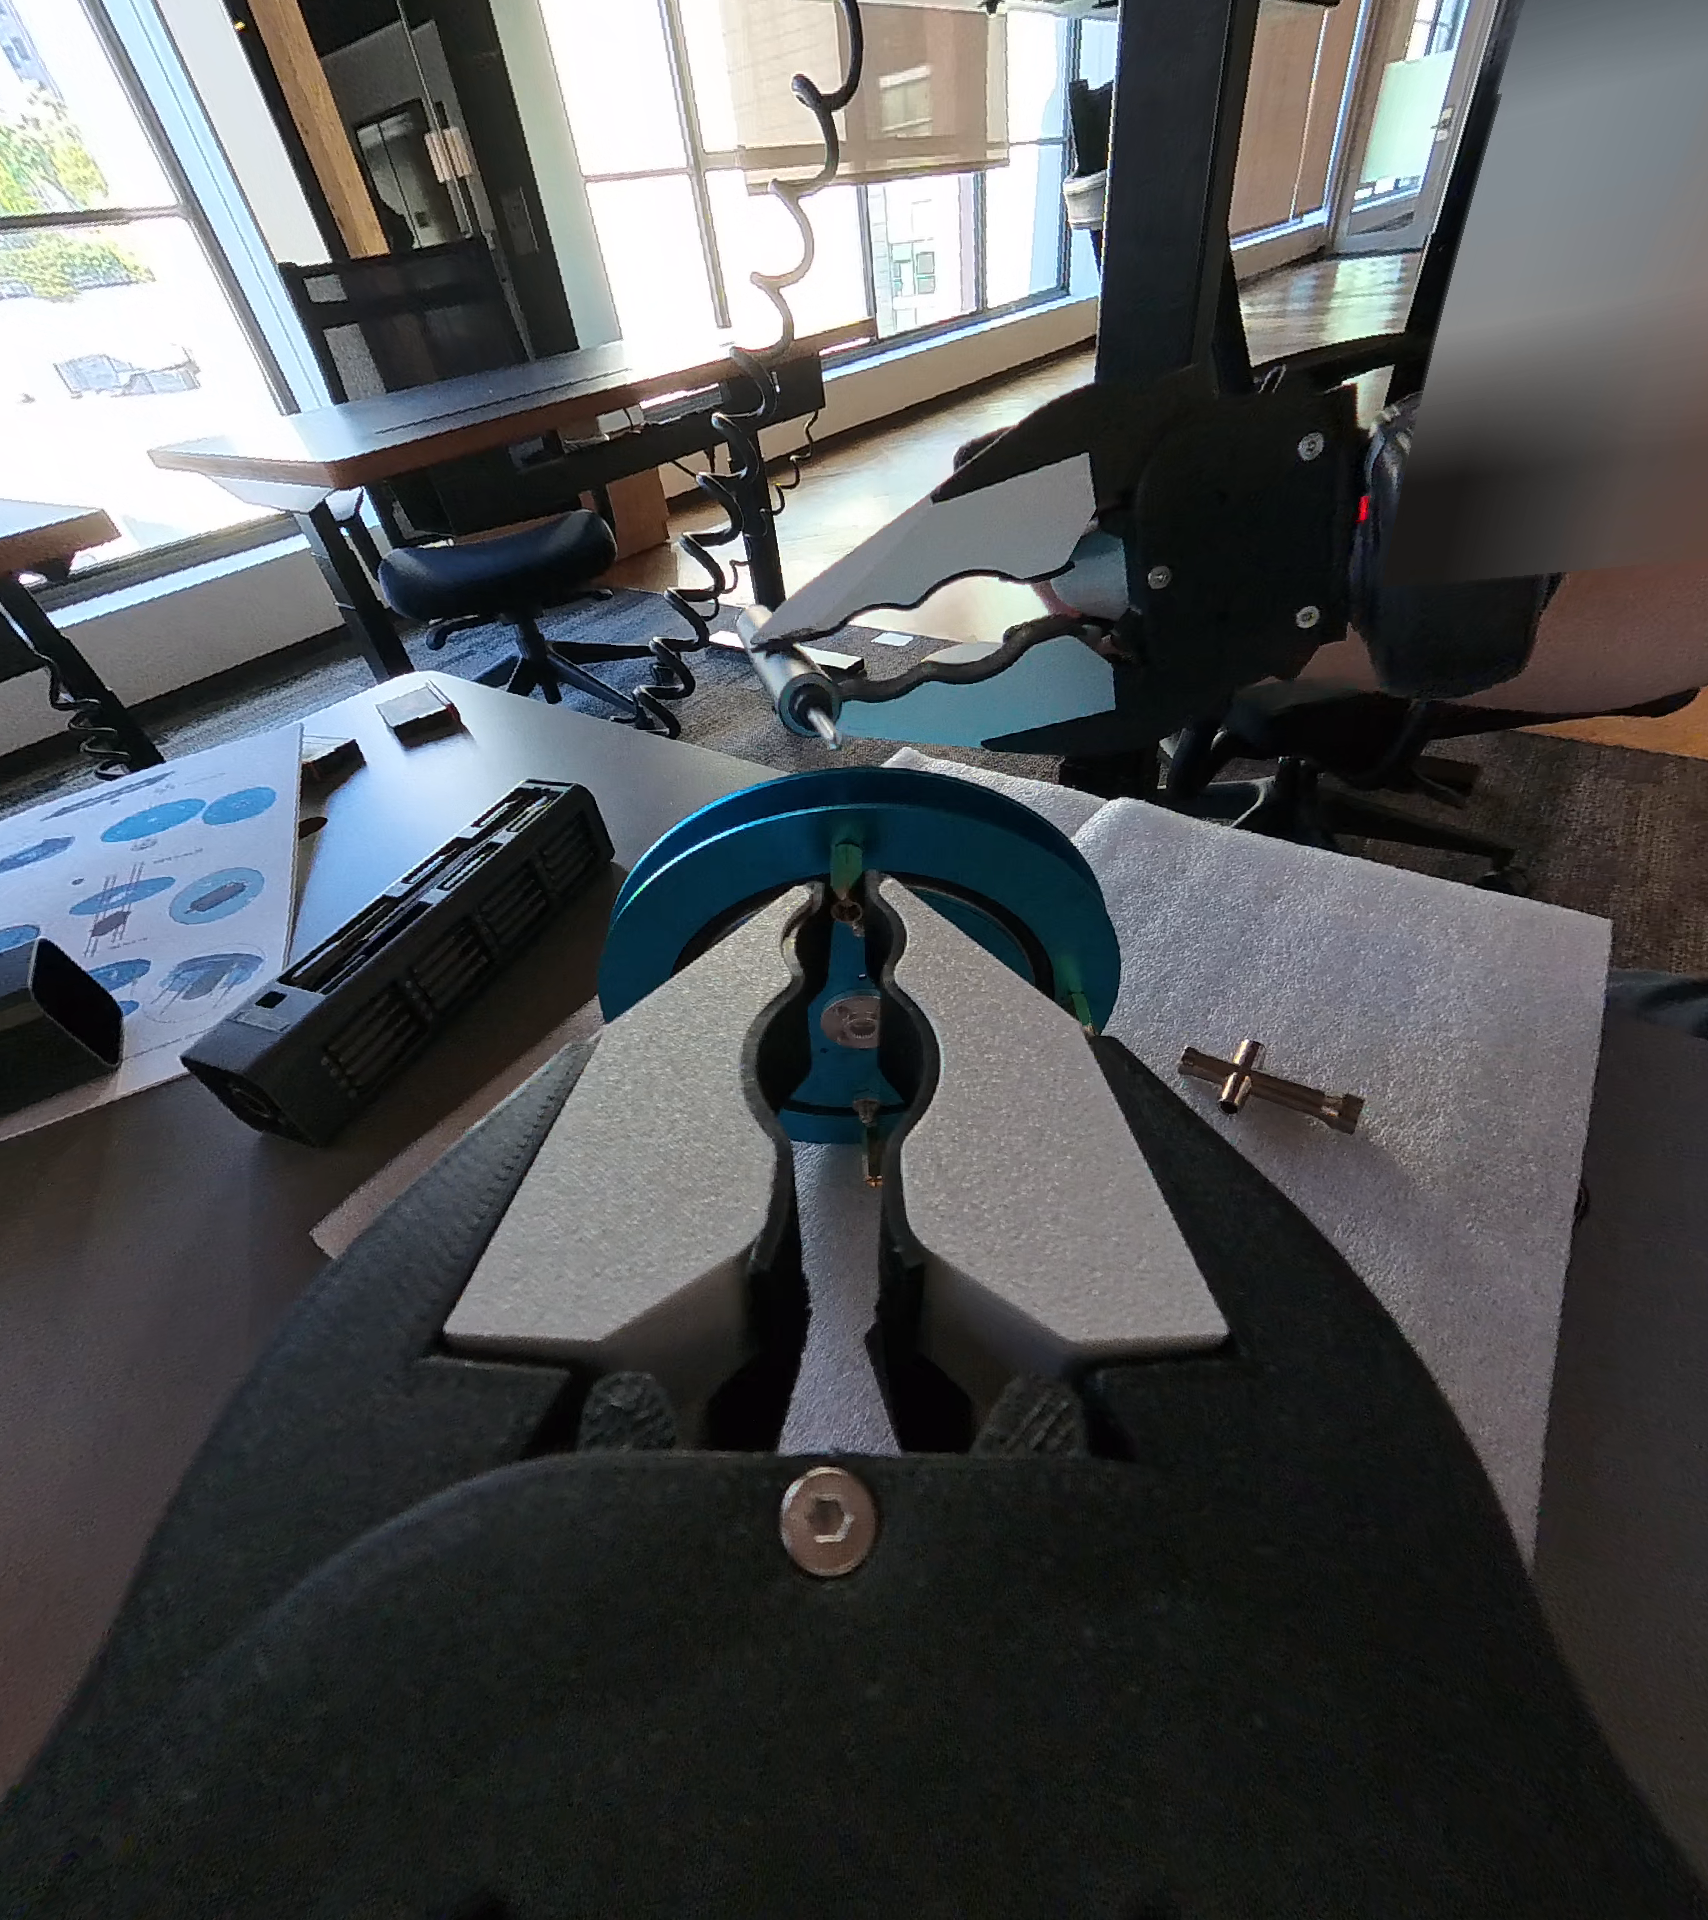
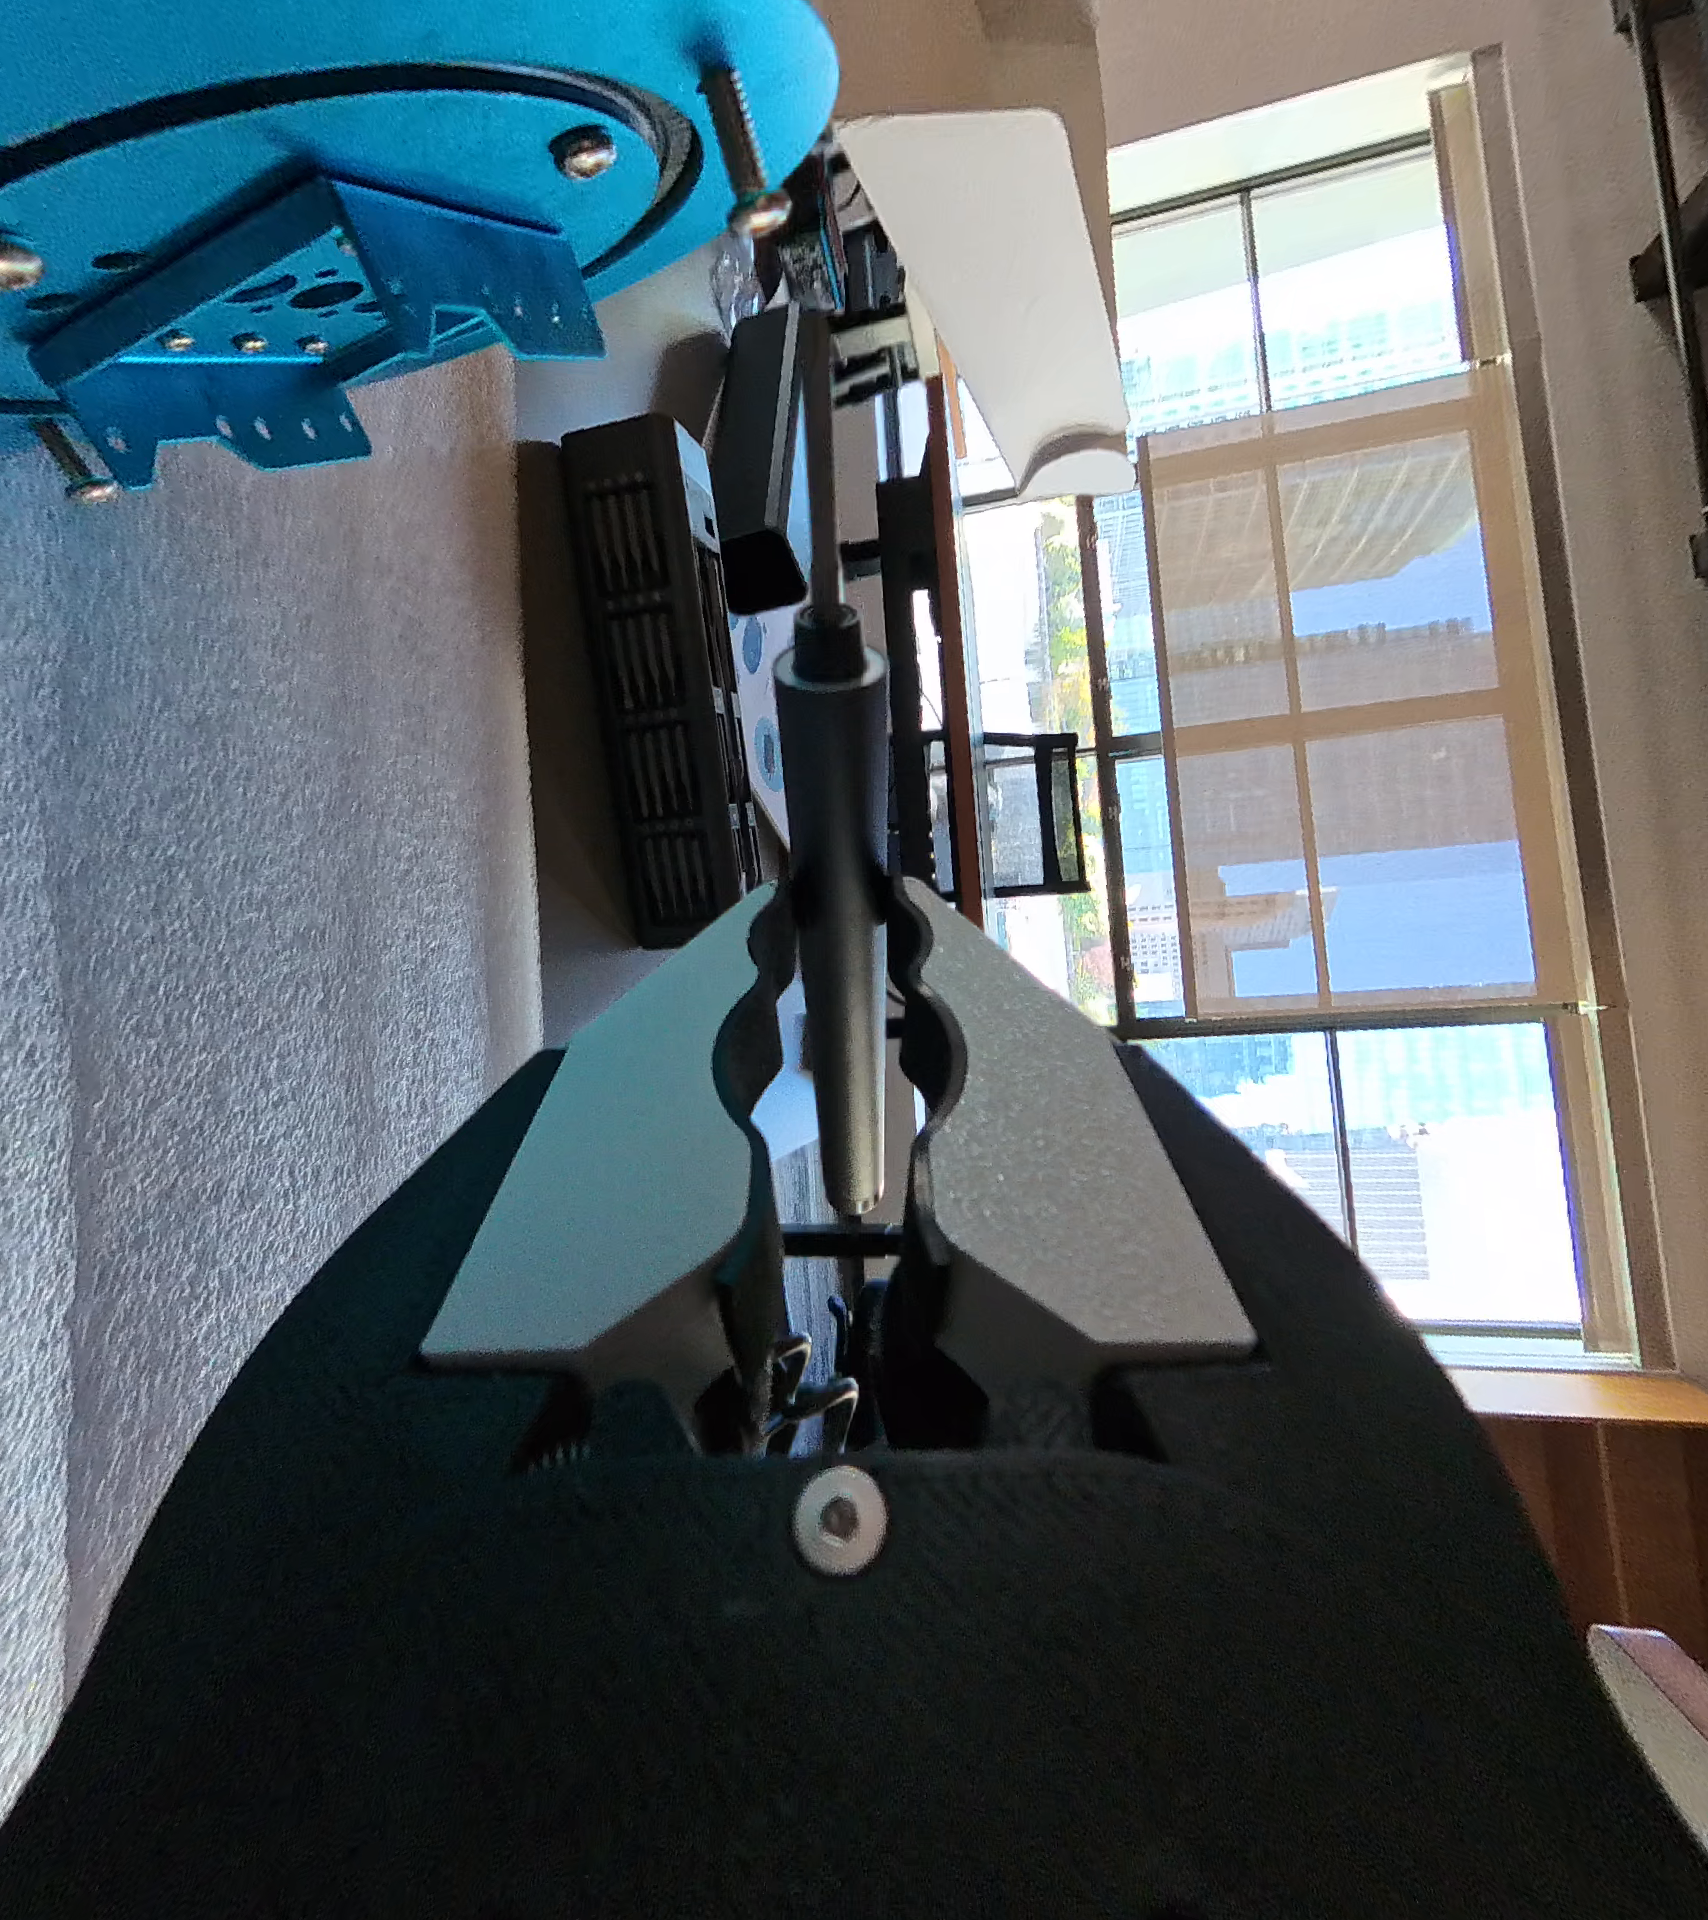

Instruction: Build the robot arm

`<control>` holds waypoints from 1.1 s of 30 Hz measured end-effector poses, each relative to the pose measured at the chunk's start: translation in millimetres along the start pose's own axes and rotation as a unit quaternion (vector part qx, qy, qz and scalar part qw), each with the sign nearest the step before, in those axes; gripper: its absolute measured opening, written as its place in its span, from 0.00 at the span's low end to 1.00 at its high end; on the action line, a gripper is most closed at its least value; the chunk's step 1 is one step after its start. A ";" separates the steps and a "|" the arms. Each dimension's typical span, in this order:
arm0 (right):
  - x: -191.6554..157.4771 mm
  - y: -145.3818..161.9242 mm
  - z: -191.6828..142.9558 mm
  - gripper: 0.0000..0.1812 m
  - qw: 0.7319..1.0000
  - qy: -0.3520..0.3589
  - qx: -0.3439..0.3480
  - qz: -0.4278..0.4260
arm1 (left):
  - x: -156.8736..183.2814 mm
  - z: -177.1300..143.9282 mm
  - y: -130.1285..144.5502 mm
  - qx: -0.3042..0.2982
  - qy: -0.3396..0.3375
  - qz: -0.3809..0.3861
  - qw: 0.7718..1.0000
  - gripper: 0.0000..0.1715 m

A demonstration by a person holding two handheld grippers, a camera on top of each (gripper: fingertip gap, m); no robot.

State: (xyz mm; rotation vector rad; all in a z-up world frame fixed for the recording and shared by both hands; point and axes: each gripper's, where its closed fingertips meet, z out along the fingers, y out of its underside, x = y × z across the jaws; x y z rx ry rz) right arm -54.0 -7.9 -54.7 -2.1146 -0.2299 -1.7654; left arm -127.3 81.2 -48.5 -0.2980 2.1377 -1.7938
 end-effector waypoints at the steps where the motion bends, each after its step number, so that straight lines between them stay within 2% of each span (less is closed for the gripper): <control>1: -0.3 0.1 -0.1 0.08 1.000 -0.003 -0.005 -0.002 | 0.2 0.2 -0.1 0.000 0.000 0.000 1.000 0.02; 33: -0.7 -1.2 -3.9 0.09 0.996 -0.027 -0.071 -0.052 | -0.1 -0.3 0.4 -0.007 -0.005 0.001 1.000 0.02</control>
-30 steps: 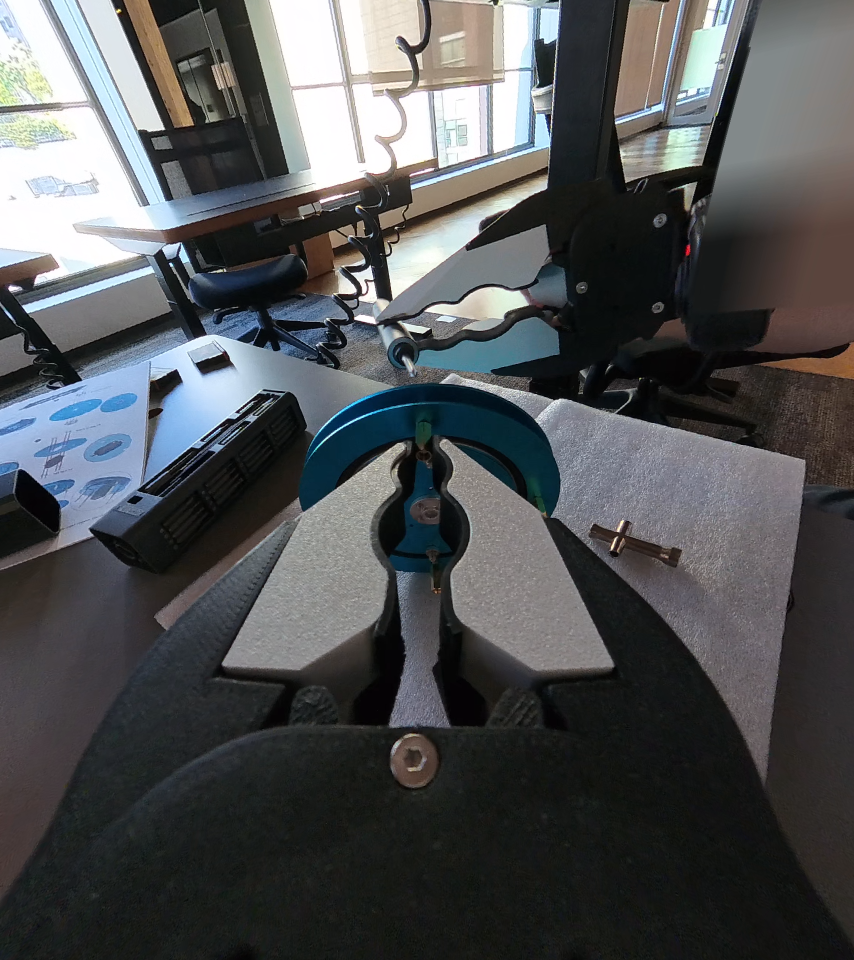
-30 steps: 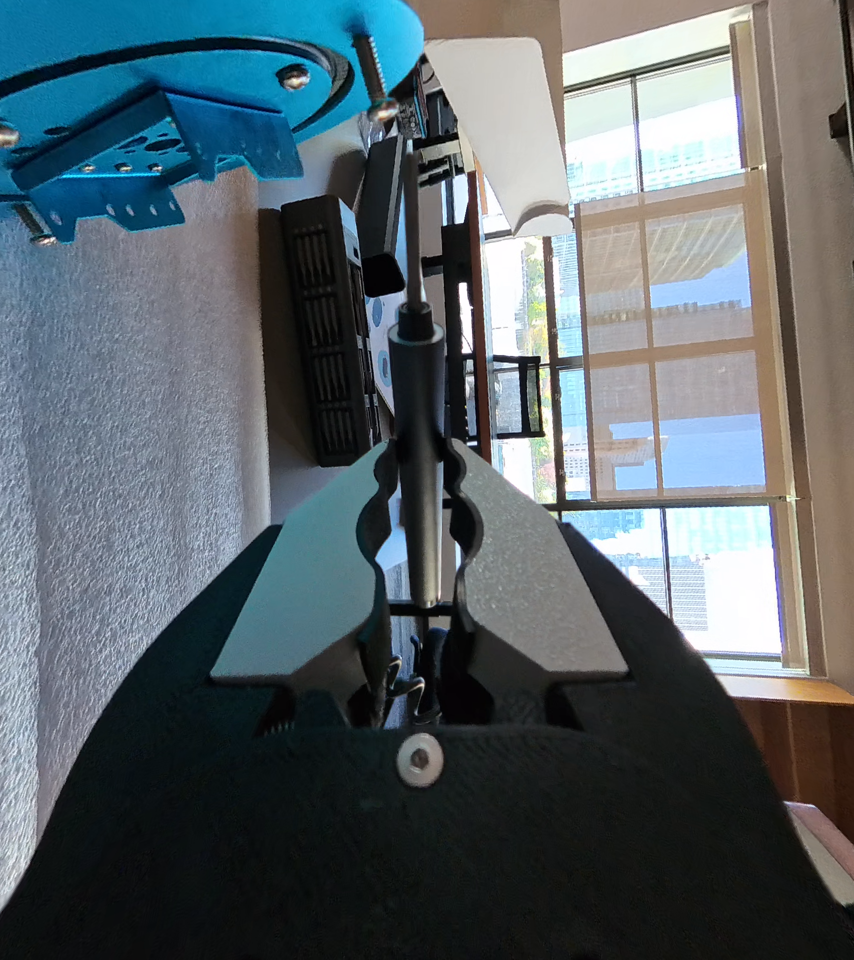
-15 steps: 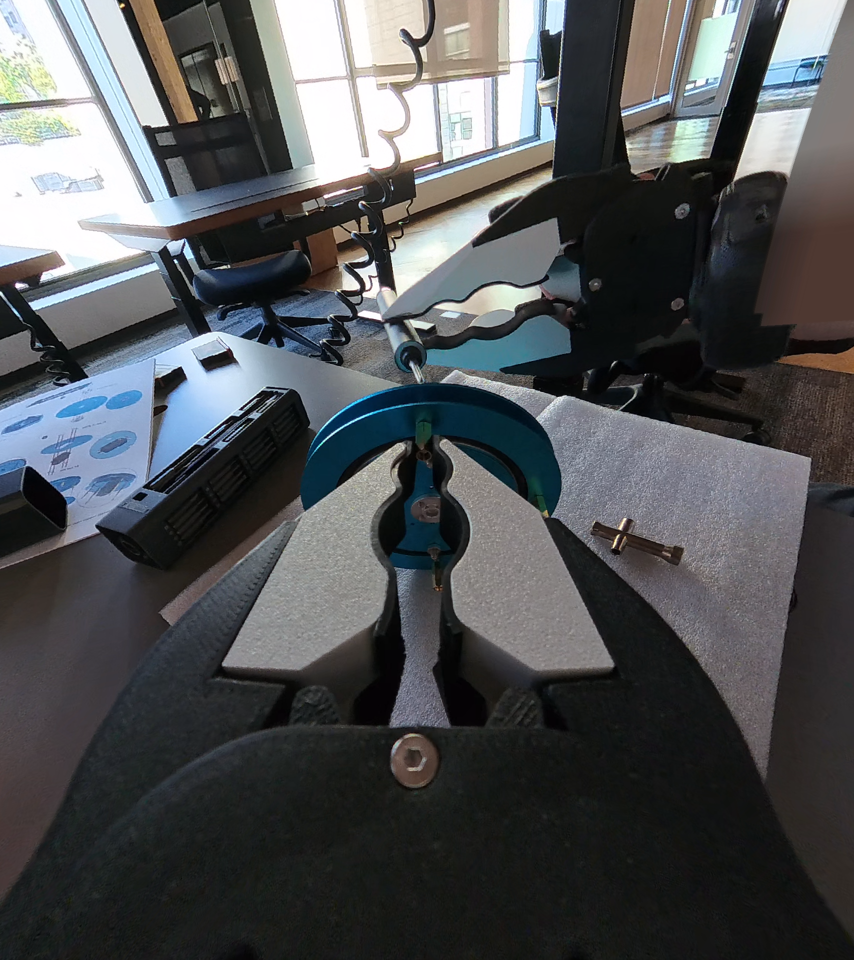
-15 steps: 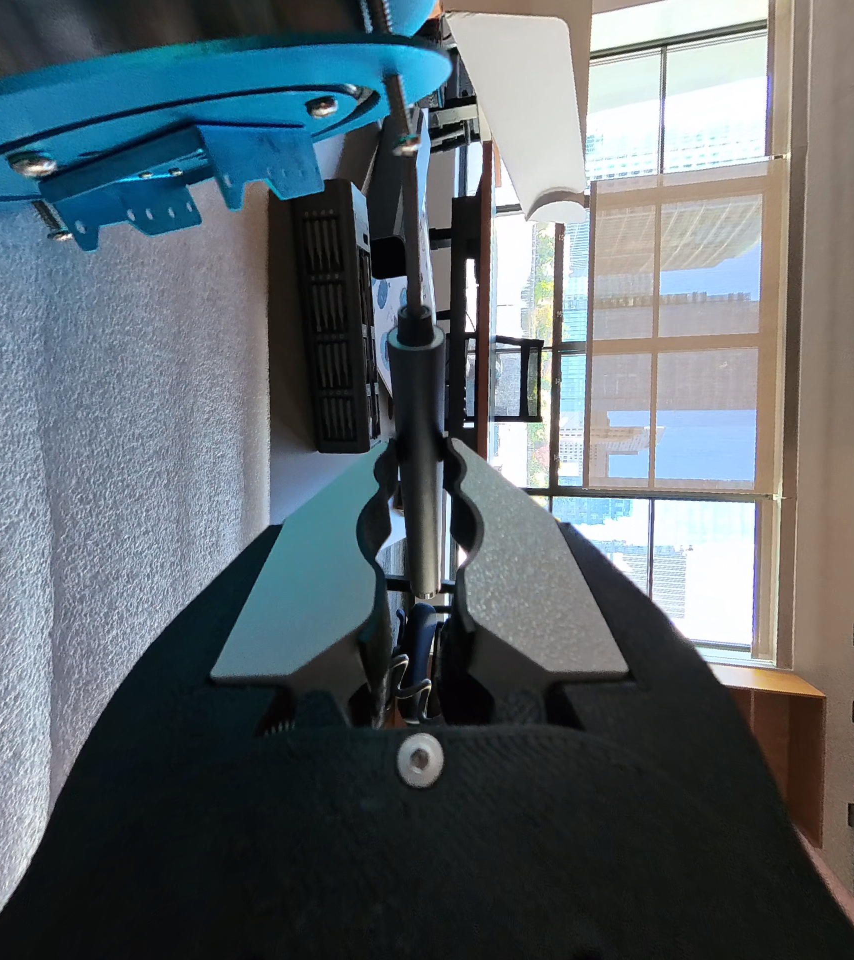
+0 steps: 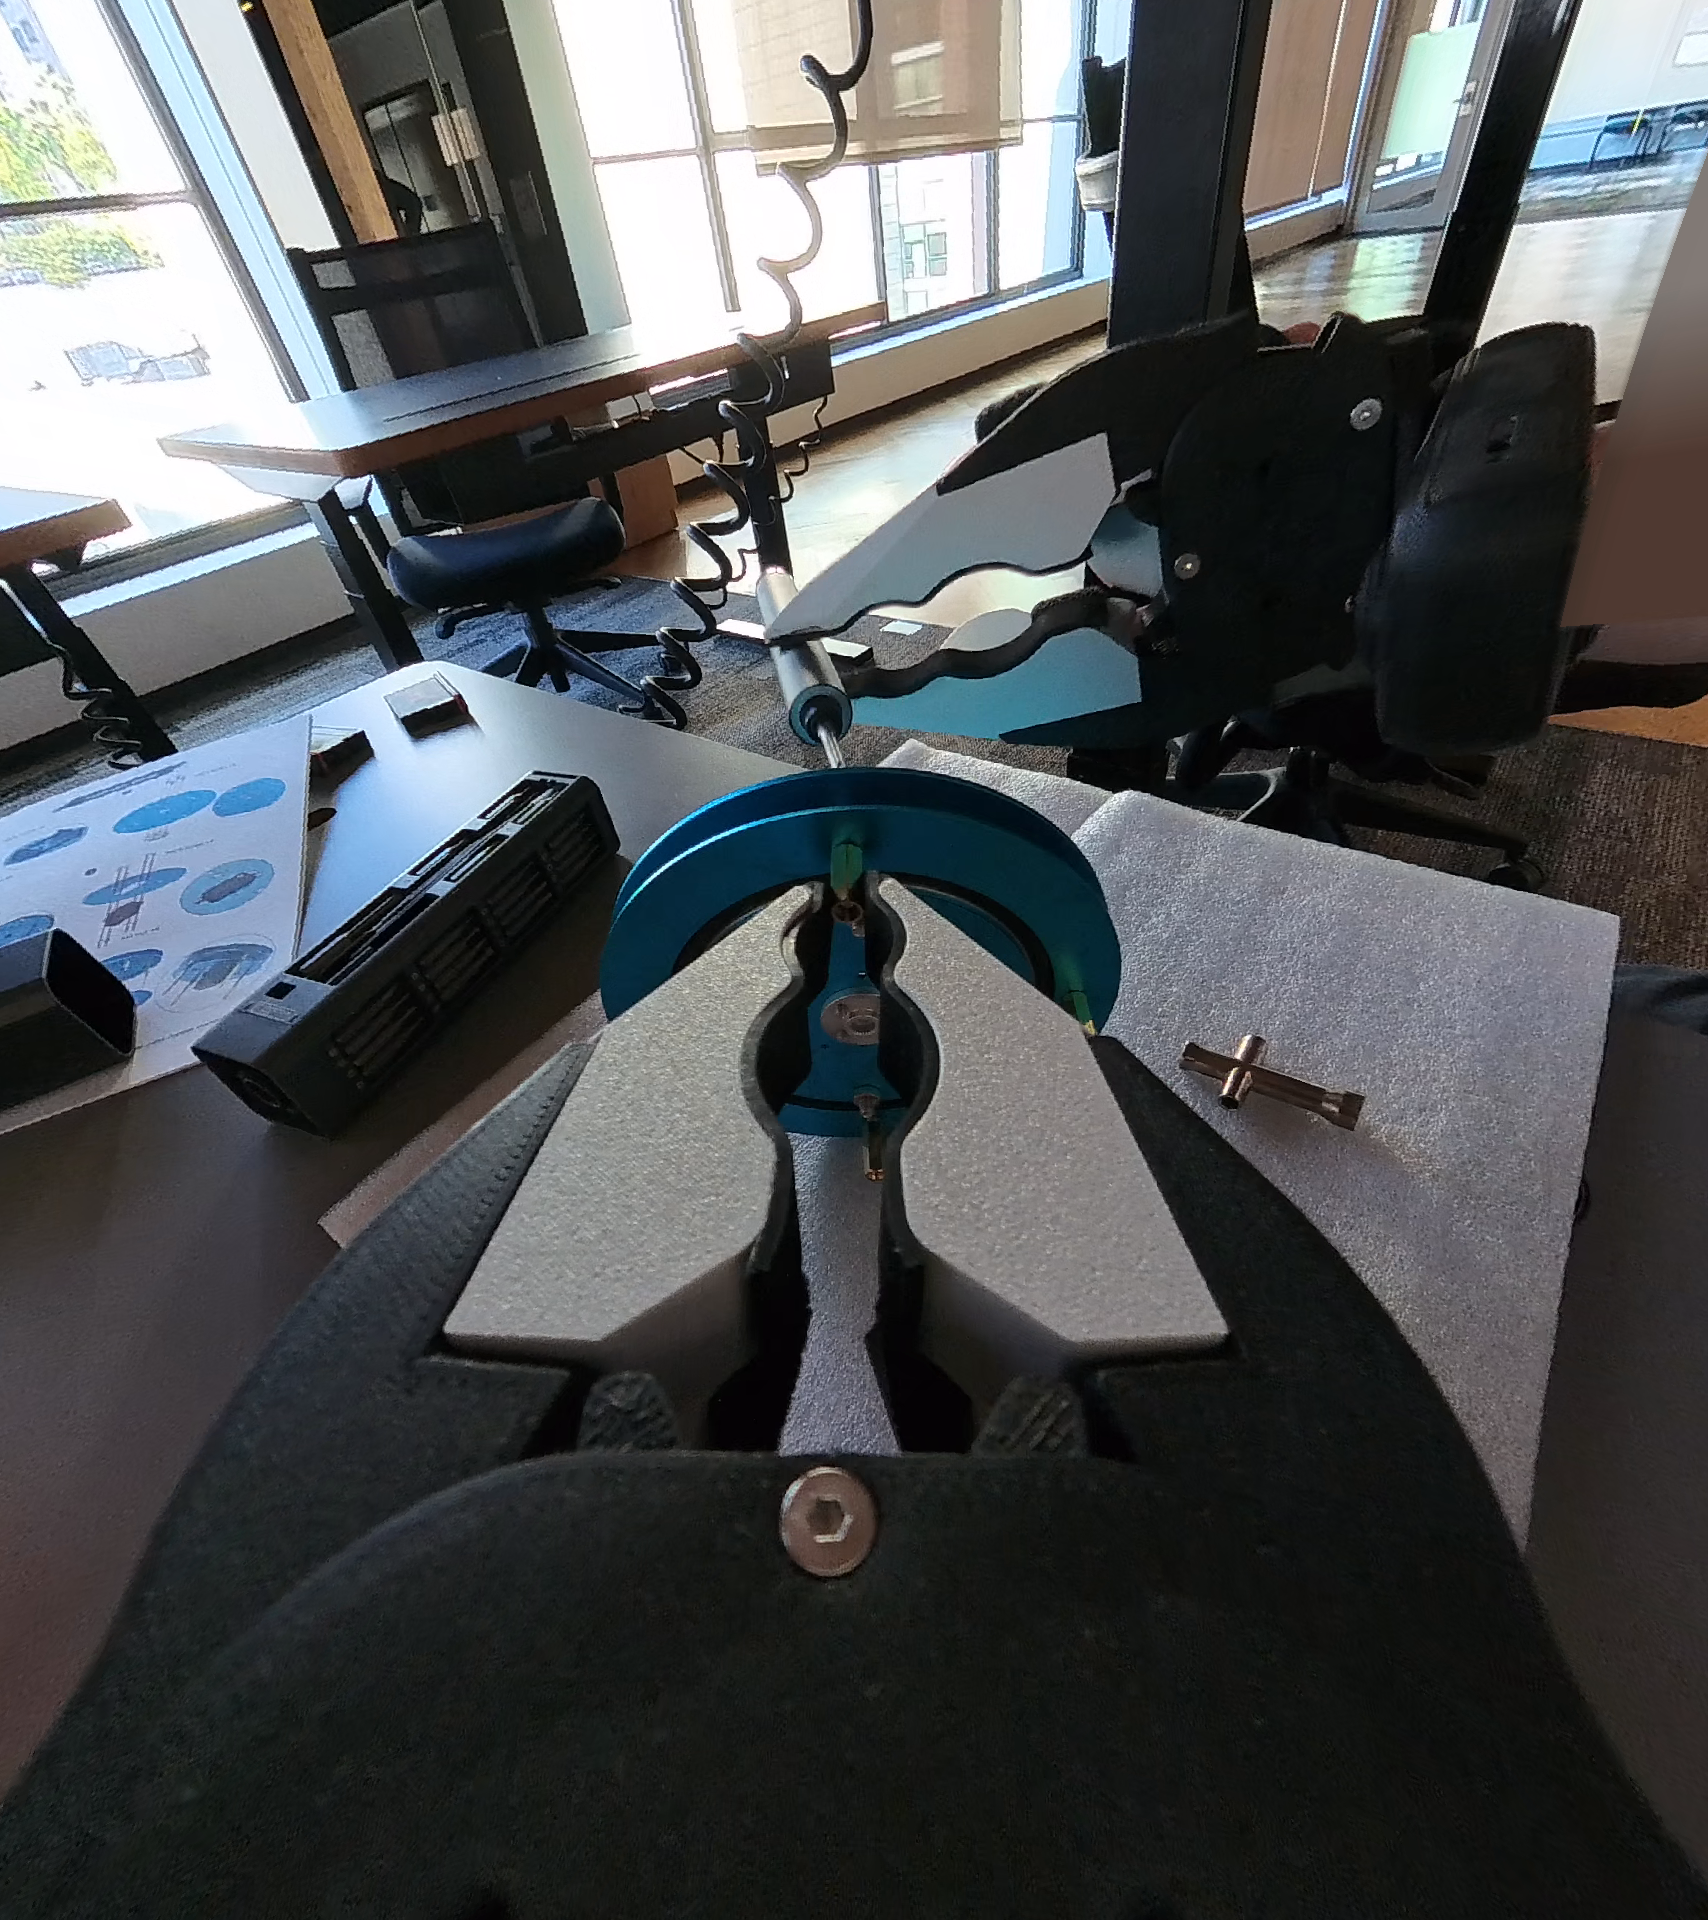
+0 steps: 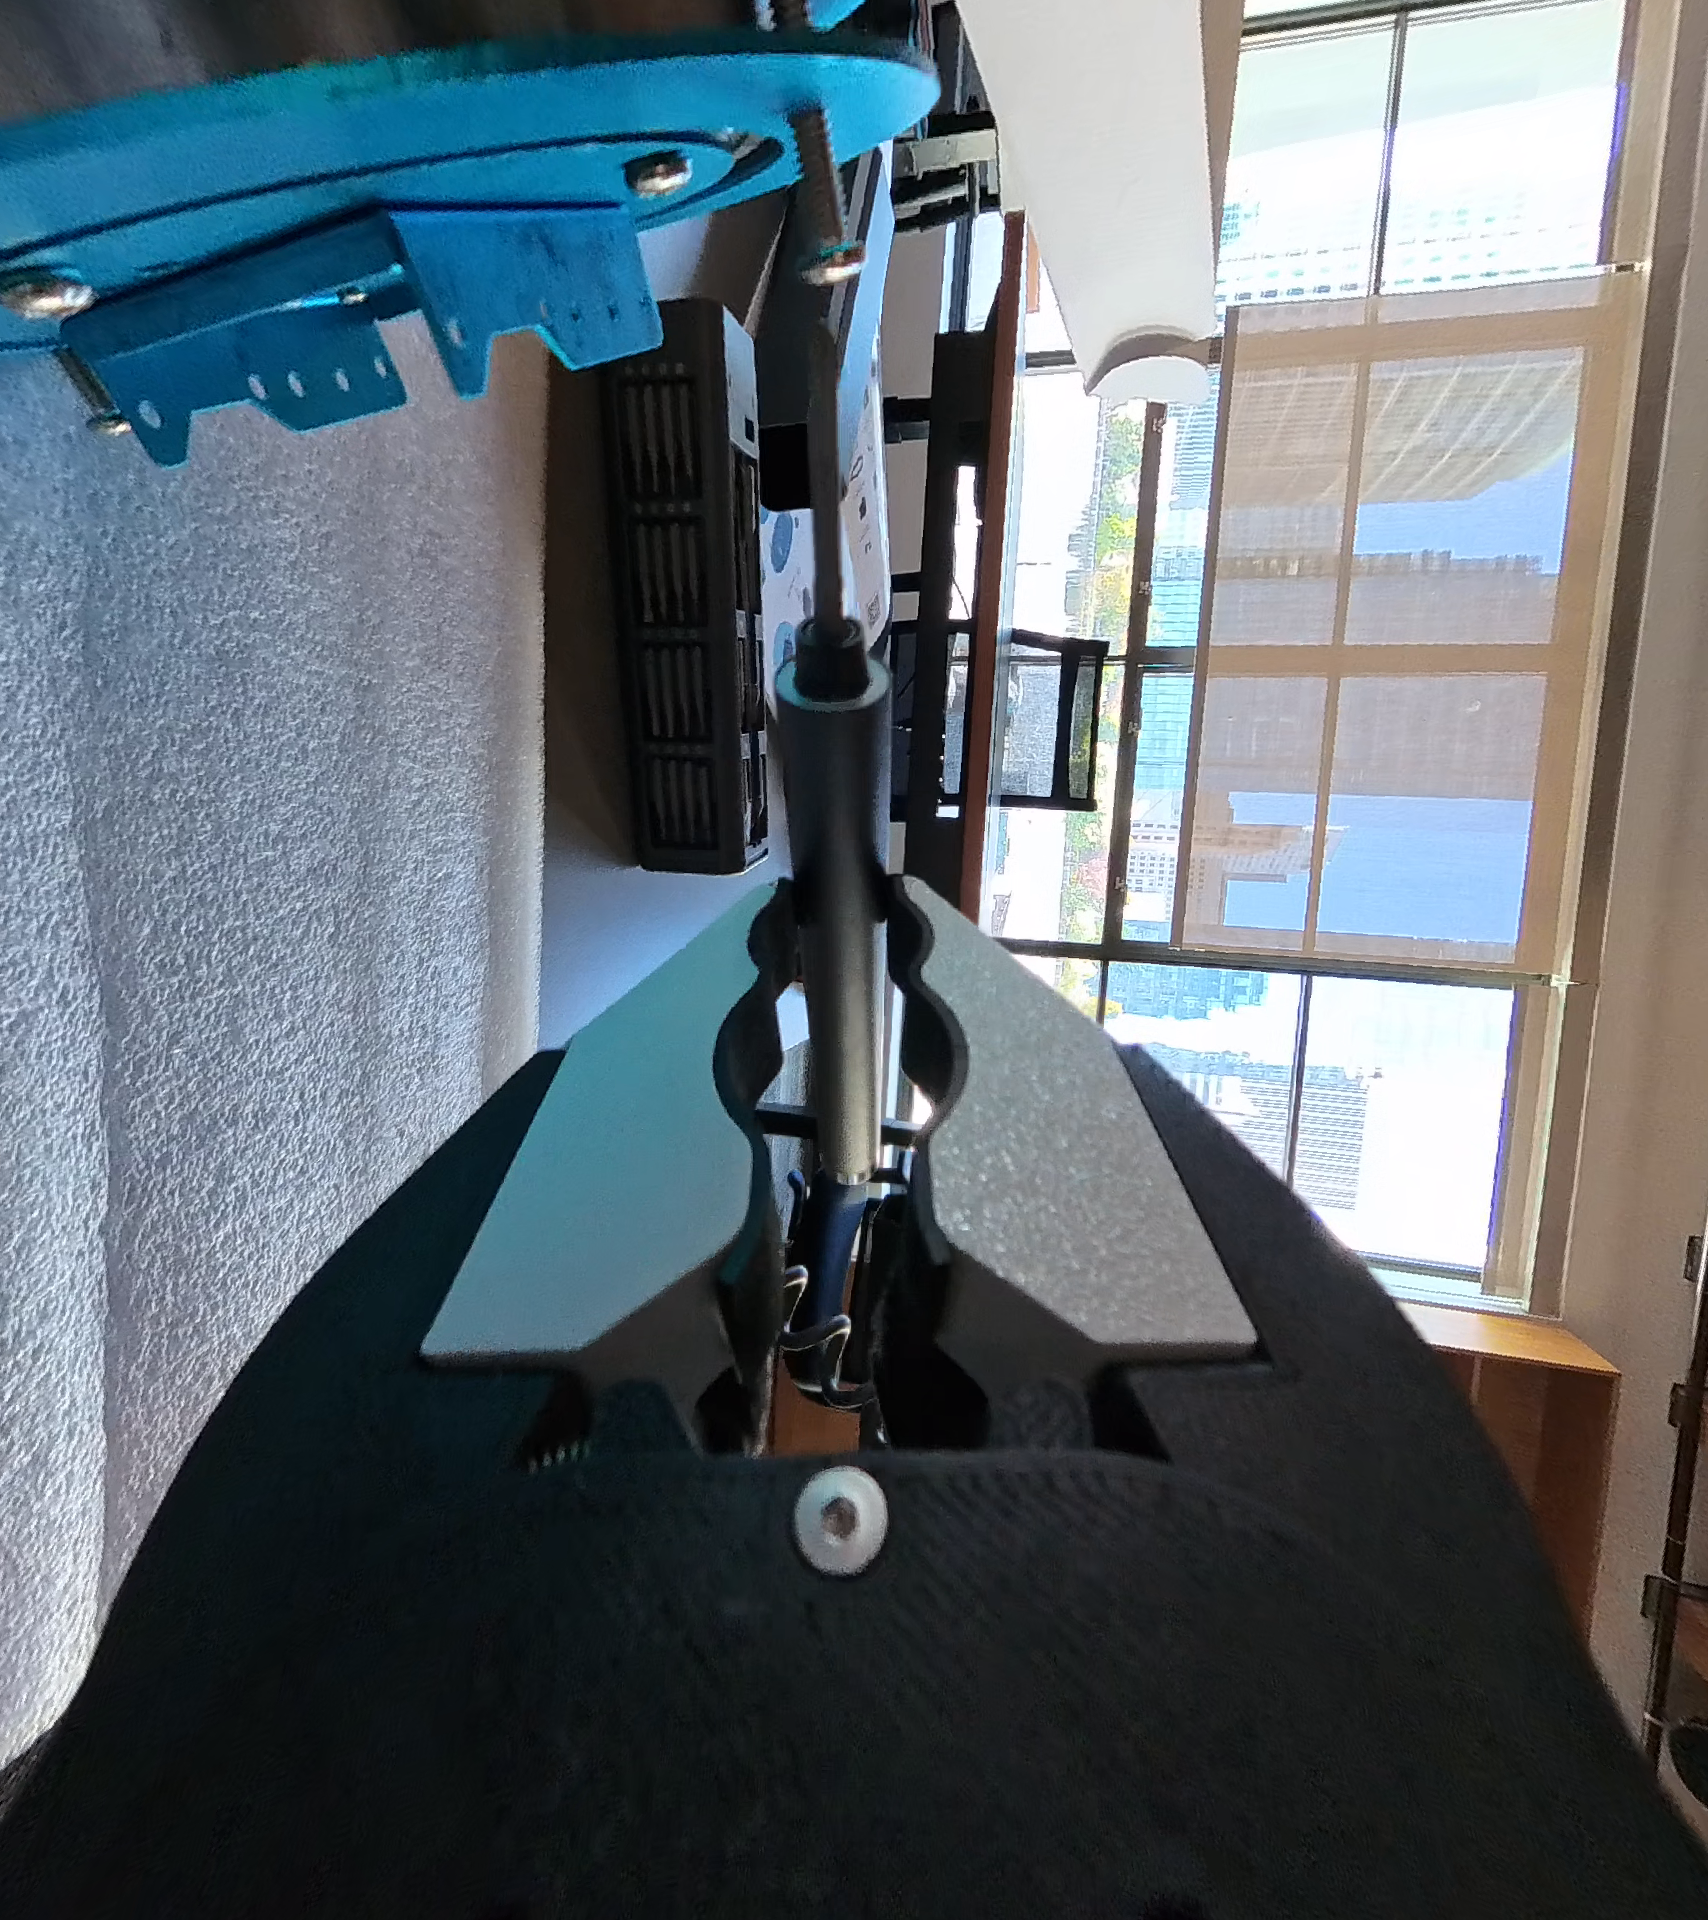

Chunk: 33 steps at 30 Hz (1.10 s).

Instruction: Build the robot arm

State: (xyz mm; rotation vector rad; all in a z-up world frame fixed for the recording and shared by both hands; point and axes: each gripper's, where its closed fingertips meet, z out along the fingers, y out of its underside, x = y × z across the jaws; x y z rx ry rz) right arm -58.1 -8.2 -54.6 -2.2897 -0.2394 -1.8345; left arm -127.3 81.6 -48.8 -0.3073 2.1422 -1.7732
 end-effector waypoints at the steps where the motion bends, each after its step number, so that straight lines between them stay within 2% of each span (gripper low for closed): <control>1: 0.0 0.0 -0.2 0.09 1.000 0.000 -0.001 0.000 | 0.1 0.1 0.0 0.000 0.001 0.000 1.000 0.02; 22: 3.5 -4.9 -1.0 0.09 1.000 -0.004 -0.007 -0.011 | 0.8 0.0 -0.1 0.000 0.001 0.000 1.000 0.02; 33: 7.2 -3.2 -14.5 0.09 1.000 0.002 0.012 -0.026 | -0.1 -0.5 0.4 -0.002 -0.003 -0.001 1.000 0.02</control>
